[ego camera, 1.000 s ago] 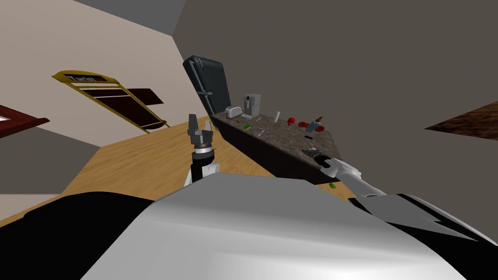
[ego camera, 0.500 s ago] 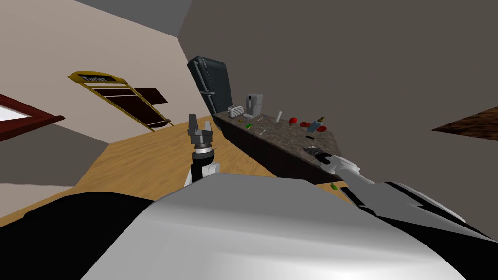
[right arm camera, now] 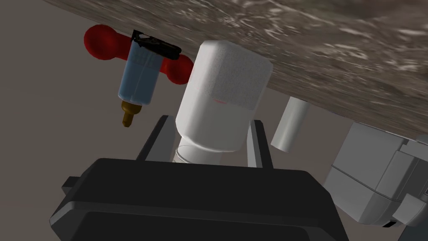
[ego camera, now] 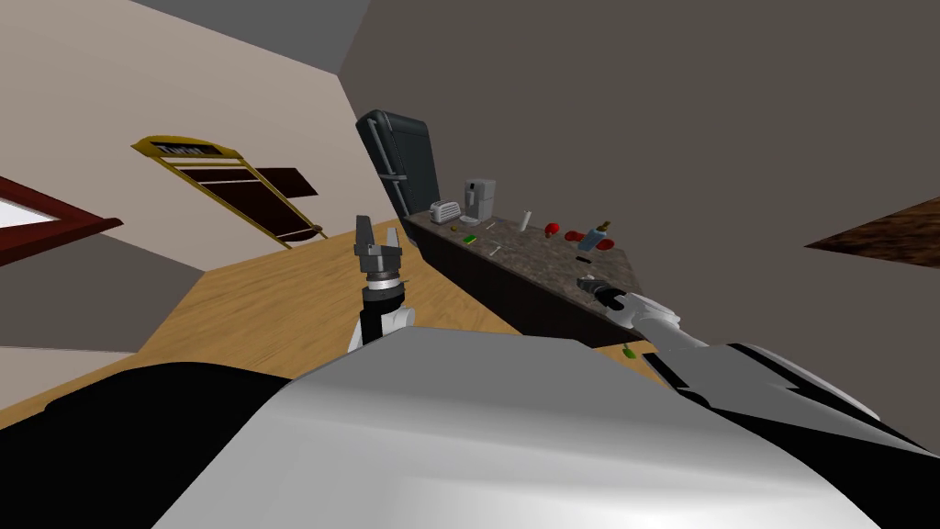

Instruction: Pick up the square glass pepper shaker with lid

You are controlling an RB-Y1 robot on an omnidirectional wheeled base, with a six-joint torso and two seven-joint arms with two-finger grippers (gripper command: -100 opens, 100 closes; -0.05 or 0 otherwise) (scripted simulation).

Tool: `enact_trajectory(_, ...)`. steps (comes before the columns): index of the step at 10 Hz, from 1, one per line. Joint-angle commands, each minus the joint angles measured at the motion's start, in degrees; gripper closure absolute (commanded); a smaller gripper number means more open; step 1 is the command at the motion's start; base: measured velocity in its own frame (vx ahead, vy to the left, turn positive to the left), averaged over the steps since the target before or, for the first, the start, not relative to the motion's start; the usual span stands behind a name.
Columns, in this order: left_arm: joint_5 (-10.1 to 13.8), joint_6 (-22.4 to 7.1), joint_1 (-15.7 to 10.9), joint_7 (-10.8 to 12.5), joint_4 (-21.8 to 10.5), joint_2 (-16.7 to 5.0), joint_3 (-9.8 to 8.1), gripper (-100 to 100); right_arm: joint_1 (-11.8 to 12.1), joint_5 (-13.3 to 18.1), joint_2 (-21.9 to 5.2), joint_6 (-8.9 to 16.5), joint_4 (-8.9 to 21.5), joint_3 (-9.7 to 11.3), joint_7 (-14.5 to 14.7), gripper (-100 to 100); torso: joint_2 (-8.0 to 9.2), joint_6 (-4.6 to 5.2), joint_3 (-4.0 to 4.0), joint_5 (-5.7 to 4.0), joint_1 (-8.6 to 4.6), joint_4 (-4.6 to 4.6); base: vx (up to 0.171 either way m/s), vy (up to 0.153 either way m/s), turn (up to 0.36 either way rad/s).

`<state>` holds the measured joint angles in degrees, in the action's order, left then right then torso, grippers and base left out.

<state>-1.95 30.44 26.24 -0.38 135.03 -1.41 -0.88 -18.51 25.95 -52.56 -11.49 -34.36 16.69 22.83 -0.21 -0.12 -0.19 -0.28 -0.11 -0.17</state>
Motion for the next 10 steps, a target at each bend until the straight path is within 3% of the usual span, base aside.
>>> enact_trajectory(1,0.0,0.0,0.0,0.0,0.0,0.0,0.0,0,0.0,0.0,0.0,0.0,0.0,0.0,0.0,100,0.0,0.0,0.0,0.0,0.0,0.0,0.0,0.0,0.0)
enact_trajectory(2,0.0,0.0,0.0,0.0,0.0,0.0,0.0,0,0.0,0.0,0.0,0.0,0.0,0.0,0.0,0,-0.01,0.0,-0.01,0.02,0.01,0.0,0.0,0.0,0.0)
enact_trajectory(3,0.0,0.0,0.0,0.0,0.0,0.0,0.0,0,2.9,-0.3,-0.2,1.3,-2.9,-1.9,0.5,100,-0.01,0.0,-0.01,0.02,0.02,0.0,0.097,-0.026,-0.172)
enact_trajectory(5,0.0,0.0,0.0,0.0,0.0,0.0,-0.01,0,5.3,-0.3,-0.2,1.3,-5.2,-1.9,0.5,100,-0.37,0.09,-0.21,0.0,-0.13,-0.08,0.104,-0.018,-0.057)
enact_trajectory(6,0.0,0.0,0.0,0.0,0.0,0.0,0.0,0,7.6,-0.5,-0.2,2.1,-7.6,-4.2,1.3,100,-0.32,-0.03,-0.2,-0.03,-0.07,-0.09,0.11,-0.031,-0.105)
enact_trajectory(9,0.0,0.0,0.0,0.0,0.0,0.0,0.0,0,10.8,-0.5,-0.2,2.1,-10.8,-4.2,1.3,100,-0.35,0.02,-0.27,-0.16,-0.17,-0.21,0.061,-0.003,-0.033)
enact_trajectory(10,0.0,0.0,0.0,0.0,0.0,0.0,0.0,0,13.0,-0.8,-0.2,2.8,-13.2,-6.4,2.2,100,-0.23,-0.03,-0.26,-0.31,-0.16,-0.29,0.087,-0.001,-0.167)
